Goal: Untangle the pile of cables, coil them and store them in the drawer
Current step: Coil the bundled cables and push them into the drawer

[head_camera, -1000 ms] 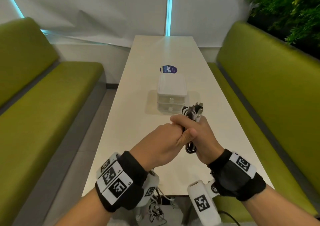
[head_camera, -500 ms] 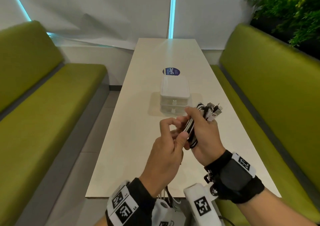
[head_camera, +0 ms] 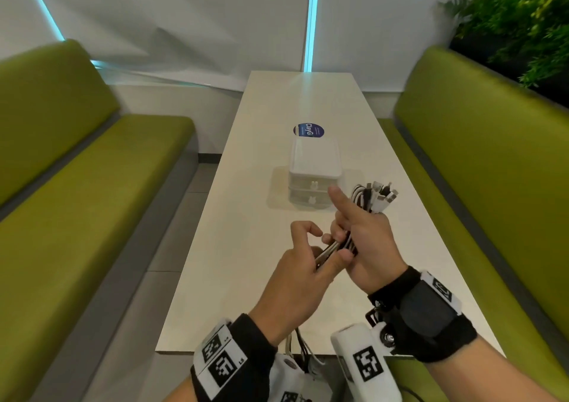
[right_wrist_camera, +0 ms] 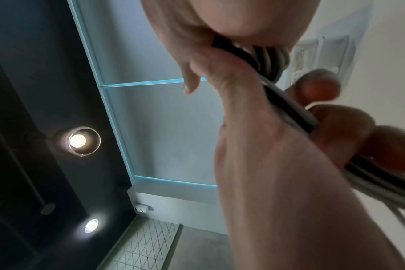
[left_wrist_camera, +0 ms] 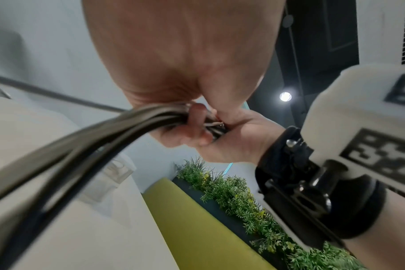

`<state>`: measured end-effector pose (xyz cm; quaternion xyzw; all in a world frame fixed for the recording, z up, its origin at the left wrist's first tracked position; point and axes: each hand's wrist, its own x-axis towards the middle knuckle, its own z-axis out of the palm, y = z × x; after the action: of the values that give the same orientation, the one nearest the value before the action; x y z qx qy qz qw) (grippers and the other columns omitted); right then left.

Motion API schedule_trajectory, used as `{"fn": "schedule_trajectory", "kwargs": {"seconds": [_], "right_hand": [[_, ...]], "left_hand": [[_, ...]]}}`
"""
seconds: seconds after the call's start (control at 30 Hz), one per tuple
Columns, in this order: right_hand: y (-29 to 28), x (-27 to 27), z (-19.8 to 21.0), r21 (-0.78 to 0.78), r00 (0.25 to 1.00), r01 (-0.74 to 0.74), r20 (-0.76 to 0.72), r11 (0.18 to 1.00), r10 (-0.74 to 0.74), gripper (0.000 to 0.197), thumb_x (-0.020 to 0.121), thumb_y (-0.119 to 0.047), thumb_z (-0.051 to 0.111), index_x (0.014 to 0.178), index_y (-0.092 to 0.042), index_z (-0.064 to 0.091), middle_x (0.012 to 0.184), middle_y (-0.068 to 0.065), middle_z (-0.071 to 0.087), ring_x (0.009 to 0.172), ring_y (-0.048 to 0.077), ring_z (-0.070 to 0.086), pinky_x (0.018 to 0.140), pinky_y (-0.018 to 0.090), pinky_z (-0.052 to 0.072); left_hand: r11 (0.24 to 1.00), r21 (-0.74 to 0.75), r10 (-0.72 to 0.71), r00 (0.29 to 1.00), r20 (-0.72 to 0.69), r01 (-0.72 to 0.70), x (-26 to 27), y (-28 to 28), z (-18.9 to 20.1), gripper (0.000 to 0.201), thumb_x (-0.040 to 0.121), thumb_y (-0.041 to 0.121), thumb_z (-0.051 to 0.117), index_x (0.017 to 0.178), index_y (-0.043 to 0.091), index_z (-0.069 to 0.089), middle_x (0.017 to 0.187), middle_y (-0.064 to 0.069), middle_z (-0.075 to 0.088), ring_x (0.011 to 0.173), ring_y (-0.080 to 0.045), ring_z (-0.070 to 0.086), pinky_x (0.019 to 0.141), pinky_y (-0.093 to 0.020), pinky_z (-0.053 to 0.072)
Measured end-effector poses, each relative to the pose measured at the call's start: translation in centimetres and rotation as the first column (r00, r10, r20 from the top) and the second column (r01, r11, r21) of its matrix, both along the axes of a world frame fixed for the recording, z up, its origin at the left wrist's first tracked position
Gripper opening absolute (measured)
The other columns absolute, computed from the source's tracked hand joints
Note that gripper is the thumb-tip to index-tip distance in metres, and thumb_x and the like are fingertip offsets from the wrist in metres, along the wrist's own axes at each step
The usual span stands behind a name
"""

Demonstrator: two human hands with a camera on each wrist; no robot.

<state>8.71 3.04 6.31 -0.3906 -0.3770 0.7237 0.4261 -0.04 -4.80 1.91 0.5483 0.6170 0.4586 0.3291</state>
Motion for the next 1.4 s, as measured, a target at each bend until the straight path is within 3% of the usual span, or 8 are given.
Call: {"fn": "schedule_trajectory", "kwargs": {"seconds": [0.13, 0.27, 0.57, 0.9, 1.0, 1.1, 1.23, 1.4], "right_hand": [[0.6, 0.3, 0.3, 0.011, 0.997, -0.036, -0.072, 0.999, 0.037, 0.032, 0.078, -0.020, 0.076, 0.064, -0.017, 0.048, 0.050, -0.001, 0.024, 0.041, 0.013, 0.027, 0.043, 0.026, 0.035], [0.7, 0.8, 0.4, 0.014, 0.983, -0.066, -0.172, 0.998, 0.067, 0.037, 0.088, -0.030, 0.065, 0.063, -0.020, 0.040, 0.052, -0.003, 0.018, 0.038, 0.009, 0.018, 0.038, 0.023, 0.026], [0.8, 1.7, 1.0, -0.033, 0.939, -0.205, -0.290, 0.978, 0.187, 0.035, 0.087, -0.040, 0.057, 0.062, -0.019, 0.043, 0.045, -0.006, 0.017, 0.032, 0.007, 0.015, 0.034, 0.018, 0.019], [1.6, 2.9, 1.7, -0.008, 0.972, -0.123, -0.205, 0.992, 0.119, 0.053, 0.084, -0.052, 0.058, 0.060, -0.024, 0.021, 0.043, -0.007, 0.015, 0.034, 0.009, 0.012, 0.039, 0.023, 0.012], [1.8, 3.1, 2.1, 0.022, 0.966, -0.134, -0.219, 0.991, 0.136, 0.053, 0.085, -0.051, 0.056, 0.069, -0.024, 0.014, 0.043, -0.007, 0.015, 0.033, 0.008, 0.012, 0.039, 0.023, 0.011], [2.0, 3.5, 2.2, 0.089, 0.959, -0.255, -0.106, 0.963, 0.263, 0.051, 0.089, -0.046, 0.056, 0.063, -0.021, 0.020, 0.043, -0.006, 0.016, 0.031, 0.009, 0.014, 0.037, 0.020, 0.014], [1.6, 3.7, 2.3, 0.155, 0.842, -0.514, 0.278, 0.844, 0.462, 0.045, 0.089, -0.041, 0.061, 0.059, -0.020, 0.035, 0.048, -0.001, 0.019, 0.035, 0.012, 0.014, 0.039, 0.021, 0.014], [0.6, 3.7, 1.9, 0.055, 0.596, -0.728, 0.545, 0.684, 0.590, 0.044, 0.085, -0.050, 0.063, 0.066, -0.014, 0.048, 0.052, 0.003, 0.022, 0.040, 0.015, 0.016, 0.042, 0.026, 0.016]], "left_hand": [[0.988, -0.062, -0.136, 0.987, 0.086, 0.142, -0.4, -0.1, -1.1, 0.036, 0.091, 0.056, 0.056, 0.101, 0.023, 0.045, 0.062, 0.005, 0.060, 0.048, -0.007, 0.047, 0.049, -0.028, 0.043], [0.944, -0.097, -0.286, 0.929, 0.234, 0.315, -1.7, -0.6, -1.7, 0.050, 0.082, 0.065, 0.057, 0.062, 0.021, 0.044, 0.051, 0.011, 0.042, 0.043, -0.007, 0.039, 0.046, -0.026, 0.045], [0.889, -0.088, -0.406, 0.863, 0.299, 0.449, -4.2, -0.5, -2.4, 0.055, 0.077, 0.074, 0.056, 0.062, 0.021, 0.054, 0.056, 0.005, 0.049, 0.047, -0.008, 0.045, 0.052, -0.017, 0.040], [0.837, -0.141, -0.421, 0.786, 0.453, 0.529, -3.1, -1.6, -3.0, 0.061, 0.085, 0.074, 0.043, 0.069, 0.016, 0.054, 0.053, 0.004, 0.040, 0.049, -0.013, 0.044, 0.059, -0.019, 0.045], [0.851, -0.184, -0.385, 0.822, 0.419, 0.492, -2.7, -1.6, -2.8, 0.058, 0.083, 0.076, 0.045, 0.063, 0.021, 0.050, 0.052, 0.004, 0.037, 0.045, -0.011, 0.046, 0.056, -0.021, 0.041], [0.913, -0.172, -0.323, 0.914, 0.246, 0.370, -3.1, -1.4, -1.9, 0.051, 0.084, 0.068, 0.053, 0.056, 0.026, 0.044, 0.054, 0.008, 0.035, 0.046, -0.010, 0.028, 0.048, -0.022, 0.026], [0.930, -0.085, -0.366, 0.919, -0.150, 0.356, -3.7, -0.7, -0.1, 0.042, 0.087, 0.055, 0.060, 0.062, 0.022, 0.061, 0.051, 0.005, 0.047, 0.049, -0.008, 0.039, 0.052, -0.027, 0.031], [0.928, -0.066, -0.372, 0.918, -0.137, 0.366, -4.7, -0.2, 2.6, 0.026, 0.068, 0.037, 0.086, 0.084, 0.026, 0.068, 0.054, 0.008, 0.059, 0.051, -0.007, 0.048, 0.055, -0.026, 0.038]]}}
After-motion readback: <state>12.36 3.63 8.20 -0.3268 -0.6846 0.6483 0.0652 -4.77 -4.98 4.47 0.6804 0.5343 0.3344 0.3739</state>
